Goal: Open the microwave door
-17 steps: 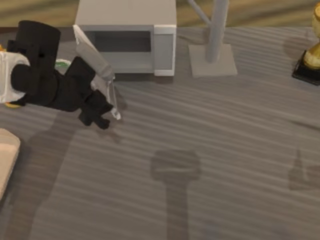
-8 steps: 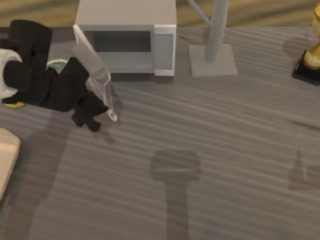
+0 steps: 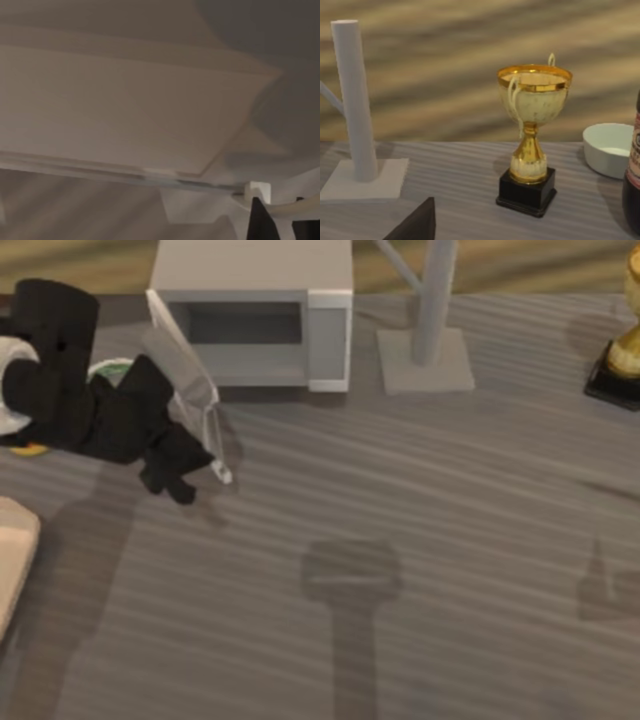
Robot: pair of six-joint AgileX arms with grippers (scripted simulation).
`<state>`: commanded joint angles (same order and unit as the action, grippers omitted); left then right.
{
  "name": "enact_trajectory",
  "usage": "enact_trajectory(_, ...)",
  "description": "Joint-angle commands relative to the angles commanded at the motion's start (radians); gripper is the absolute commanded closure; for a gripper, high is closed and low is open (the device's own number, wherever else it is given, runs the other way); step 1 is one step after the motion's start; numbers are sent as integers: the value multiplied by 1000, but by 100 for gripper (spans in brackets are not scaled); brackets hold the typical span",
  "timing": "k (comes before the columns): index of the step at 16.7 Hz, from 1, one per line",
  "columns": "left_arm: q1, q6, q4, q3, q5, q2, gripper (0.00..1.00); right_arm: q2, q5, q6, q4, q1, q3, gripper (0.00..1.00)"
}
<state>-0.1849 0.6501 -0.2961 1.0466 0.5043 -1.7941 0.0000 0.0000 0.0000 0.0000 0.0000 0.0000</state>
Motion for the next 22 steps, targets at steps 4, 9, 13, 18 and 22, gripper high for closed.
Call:
enact_trajectory(4, 0, 0, 0, 0, 0, 0, 100, 0, 0, 0, 0, 0, 0, 0)
enact_trajectory(9, 0, 0, 0, 0, 0, 0, 100, 0, 0, 0, 0, 0, 0, 0)
enact_trajectory(13, 0, 0, 0, 0, 0, 0, 100, 0, 0, 0, 0, 0, 0, 0)
enact_trajectory(18, 0, 0, 0, 0, 0, 0, 100, 0, 0, 0, 0, 0, 0, 0)
enact_trajectory(22, 6, 23, -19, 0, 14, -4, 100, 0, 0, 0, 0, 0, 0, 0)
